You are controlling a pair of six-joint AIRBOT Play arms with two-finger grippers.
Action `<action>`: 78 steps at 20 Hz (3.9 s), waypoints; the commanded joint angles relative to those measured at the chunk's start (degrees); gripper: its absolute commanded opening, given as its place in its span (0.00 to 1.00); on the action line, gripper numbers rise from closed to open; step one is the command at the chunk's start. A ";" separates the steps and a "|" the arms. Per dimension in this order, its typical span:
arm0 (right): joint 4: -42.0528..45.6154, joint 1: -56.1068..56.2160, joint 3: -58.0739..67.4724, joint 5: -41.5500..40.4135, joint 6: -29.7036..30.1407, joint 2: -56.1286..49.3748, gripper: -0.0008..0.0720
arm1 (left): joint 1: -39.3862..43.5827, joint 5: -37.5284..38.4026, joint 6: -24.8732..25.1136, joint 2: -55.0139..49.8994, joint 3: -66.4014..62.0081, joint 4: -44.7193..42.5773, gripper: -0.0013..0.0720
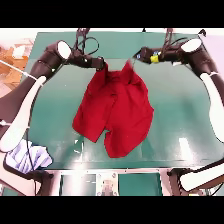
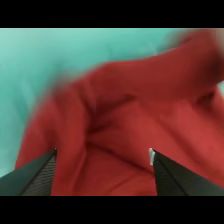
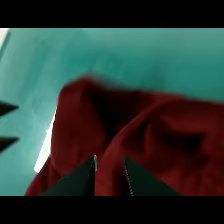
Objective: Fold the shirts.
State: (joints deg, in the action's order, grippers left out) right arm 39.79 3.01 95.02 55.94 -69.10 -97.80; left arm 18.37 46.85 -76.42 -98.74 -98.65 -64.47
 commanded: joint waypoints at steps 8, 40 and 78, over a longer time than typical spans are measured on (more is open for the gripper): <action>8.98 -15.37 -33.16 18.58 -9.46 16.90 0.38 | -18.01 32.48 -0.20 -0.55 -8.48 -2.19 0.91; -1.27 -27.06 -39.08 0.48 -2.60 7.30 0.03 | 17.86 32.54 -4.48 -0.55 3.19 -11.78 0.90; -1.11 -33.73 -38.80 5.51 -2.16 7.30 0.03 | 21.53 32.35 -19.32 17.92 7.39 -27.15 0.05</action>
State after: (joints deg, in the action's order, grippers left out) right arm 38.70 -28.36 56.18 59.88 -71.26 -90.48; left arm 49.93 77.03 -97.41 -87.99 -90.91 -99.79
